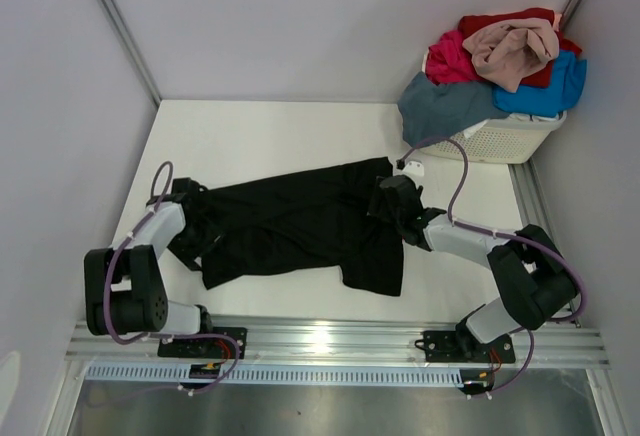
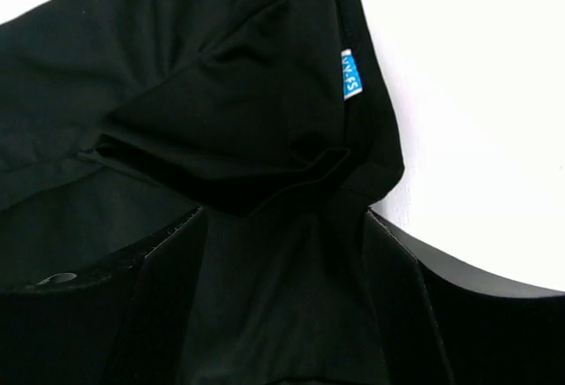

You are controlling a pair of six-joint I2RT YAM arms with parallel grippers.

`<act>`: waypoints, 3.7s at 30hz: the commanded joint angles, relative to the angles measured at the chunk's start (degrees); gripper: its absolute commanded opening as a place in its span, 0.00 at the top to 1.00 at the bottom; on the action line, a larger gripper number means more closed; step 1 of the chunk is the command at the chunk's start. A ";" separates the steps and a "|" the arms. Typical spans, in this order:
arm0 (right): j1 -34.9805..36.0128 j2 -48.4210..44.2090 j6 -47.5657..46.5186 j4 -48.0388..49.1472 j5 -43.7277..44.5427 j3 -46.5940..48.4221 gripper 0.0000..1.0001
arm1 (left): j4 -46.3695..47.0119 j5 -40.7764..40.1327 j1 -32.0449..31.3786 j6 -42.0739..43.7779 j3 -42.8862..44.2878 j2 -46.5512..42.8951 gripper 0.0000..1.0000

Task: Fold and stack the t-shirts
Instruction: Grap the side of the flattened tshirt closest away from the robot with both arms, then fold the other side of the tshirt into a rectangle

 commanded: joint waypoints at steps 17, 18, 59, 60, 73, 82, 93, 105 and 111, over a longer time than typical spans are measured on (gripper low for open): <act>3.33 -19.08 2.00 -4.26 1.47 -10.19 0.28 | -8.26 3.37 -11.01 -10.15 -8.13 -7.28 0.35; 3.42 -19.61 2.18 -4.27 1.30 -10.63 0.28 | -8.61 3.19 -11.10 -10.34 -7.96 -7.37 0.36; 13.18 -16.10 8.94 -6.47 2.17 -18.98 0.61 | -2.02 3.81 -11.10 -9.46 -10.42 -7.98 1.00; 13.18 -15.75 9.12 -6.56 2.17 -19.16 0.62 | -2.02 3.80 -11.10 -9.46 -10.24 -7.90 0.99; 13.62 -12.50 10.35 -5.42 2.09 -20.57 0.82 | 2.37 5.92 -11.10 -8.06 -11.83 -11.32 1.00; 13.53 -22.48 6.93 -12.79 5.33 -15.22 1.00 | -2.28 1.96 -11.10 -4.45 -6.99 -20.10 0.99; 13.01 -28.15 -3.88 -18.95 11.05 -0.89 1.00 | -7.47 -4.89 -11.19 4.60 4.96 -28.11 0.99; 6.42 -13.29 -9.06 -10.60 7.01 7.64 1.00 | -3.43 -8.49 -11.10 8.64 14.54 -14.23 0.99; 2.11 -7.23 -11.09 -7.61 6.31 12.38 1.00 | -2.64 -11.66 -11.10 8.91 21.48 -4.84 0.99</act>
